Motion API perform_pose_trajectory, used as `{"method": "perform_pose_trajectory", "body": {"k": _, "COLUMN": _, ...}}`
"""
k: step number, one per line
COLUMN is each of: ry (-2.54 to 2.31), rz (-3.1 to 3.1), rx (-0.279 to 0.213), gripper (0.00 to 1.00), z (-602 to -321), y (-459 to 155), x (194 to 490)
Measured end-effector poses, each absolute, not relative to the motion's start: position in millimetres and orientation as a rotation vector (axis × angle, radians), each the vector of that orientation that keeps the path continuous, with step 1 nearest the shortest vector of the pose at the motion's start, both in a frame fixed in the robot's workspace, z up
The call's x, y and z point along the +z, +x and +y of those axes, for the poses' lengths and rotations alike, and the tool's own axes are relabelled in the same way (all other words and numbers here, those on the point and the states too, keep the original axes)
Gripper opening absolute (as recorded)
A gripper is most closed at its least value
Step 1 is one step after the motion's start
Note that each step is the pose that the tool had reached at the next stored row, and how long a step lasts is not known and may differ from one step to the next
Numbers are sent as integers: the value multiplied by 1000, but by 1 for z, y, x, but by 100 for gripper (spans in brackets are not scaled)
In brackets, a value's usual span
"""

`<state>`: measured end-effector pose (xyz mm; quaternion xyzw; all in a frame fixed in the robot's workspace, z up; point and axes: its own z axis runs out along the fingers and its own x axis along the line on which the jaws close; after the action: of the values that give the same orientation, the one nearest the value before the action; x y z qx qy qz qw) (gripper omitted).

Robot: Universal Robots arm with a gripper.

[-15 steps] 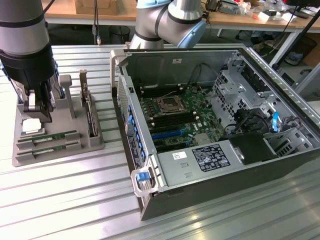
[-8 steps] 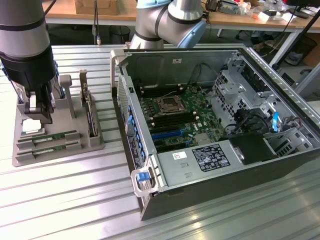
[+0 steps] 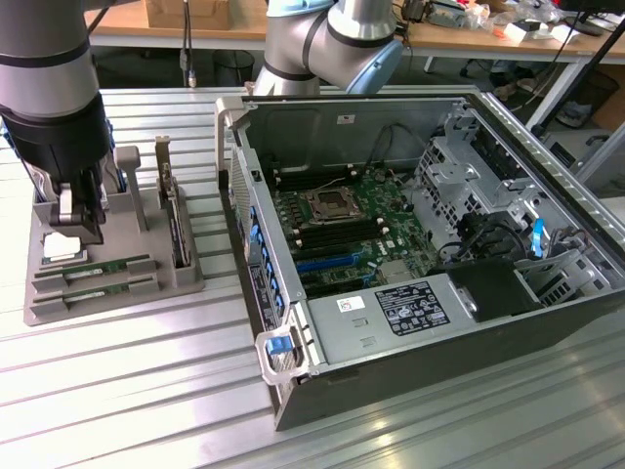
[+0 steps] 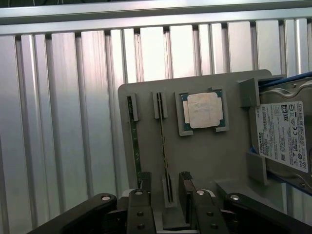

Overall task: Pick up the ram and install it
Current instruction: 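Pick up the ram and move it above insertion slot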

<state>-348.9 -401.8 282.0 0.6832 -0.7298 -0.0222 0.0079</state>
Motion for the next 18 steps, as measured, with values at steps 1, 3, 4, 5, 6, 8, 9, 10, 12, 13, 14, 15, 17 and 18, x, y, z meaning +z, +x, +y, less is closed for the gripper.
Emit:
{"method": "perform_pose_trajectory", "body": {"k": 1, "ry": 2136, "rz": -2281, "rx": -69, "gripper": 36, "z": -402, "y": -349, "x": 281}}
{"method": "perform_pose_trajectory", "body": {"k": 3, "ry": 2136, "rz": -2281, "rx": -69, "gripper": 36, "z": -402, "y": -349, "x": 280}}
{"method": "perform_pose_trajectory", "body": {"k": 4, "ry": 2136, "rz": -2281, "rx": -70, "gripper": 36, "z": -402, "y": -349, "x": 279}}
{"method": "perform_pose_trajectory", "body": {"k": 5, "ry": 2136, "rz": -2281, "rx": -70, "gripper": 36, "z": -402, "y": -349, "x": 278}}
{"method": "perform_pose_trajectory", "body": {"k": 6, "ry": 2136, "rz": -2281, "rx": -70, "gripper": 36, "z": -402, "y": -349, "x": 278}}
{"method": "perform_pose_trajectory", "body": {"k": 8, "ry": 2136, "rz": -2280, "rx": -70, "gripper": 36, "z": -402, "y": -349, "x": 276}}
{"method": "perform_pose_trajectory", "body": {"k": 9, "ry": 2136, "rz": -2280, "rx": -70, "gripper": 36, "z": -402, "y": -349, "x": 276}}
{"method": "perform_pose_trajectory", "body": {"k": 10, "ry": 2136, "rz": -2280, "rx": -70, "gripper": 36, "z": -402, "y": -349, "x": 275}}
{"method": "perform_pose_trajectory", "body": {"k": 12, "ry": 2136, "rz": -2280, "rx": -70, "gripper": 36, "z": -402, "y": -349, "x": 274}}
{"method": "perform_pose_trajectory", "body": {"k": 13, "ry": 2136, "rz": -2280, "rx": -70, "gripper": 36, "z": -402, "y": -349, "x": 273}}
{"method": "perform_pose_trajectory", "body": {"k": 14, "ry": 2136, "rz": -2280, "rx": -70, "gripper": 36, "z": -402, "y": -349, "x": 272}}
{"method": "perform_pose_trajectory", "body": {"k": 15, "ry": 2136, "rz": -2280, "rx": -70, "gripper": 36, "z": -402, "y": -349, "x": 272}}
{"method": "perform_pose_trajectory", "body": {"k": 17, "ry": 2136, "rz": -2279, "rx": -70, "gripper": 36, "z": -402, "y": -349, "x": 270}}
{"method": "perform_pose_trajectory", "body": {"k": 18, "ry": 2137, "rz": -2279, "rx": -71, "gripper": 36, "z": -402, "y": -349, "x": 269}}
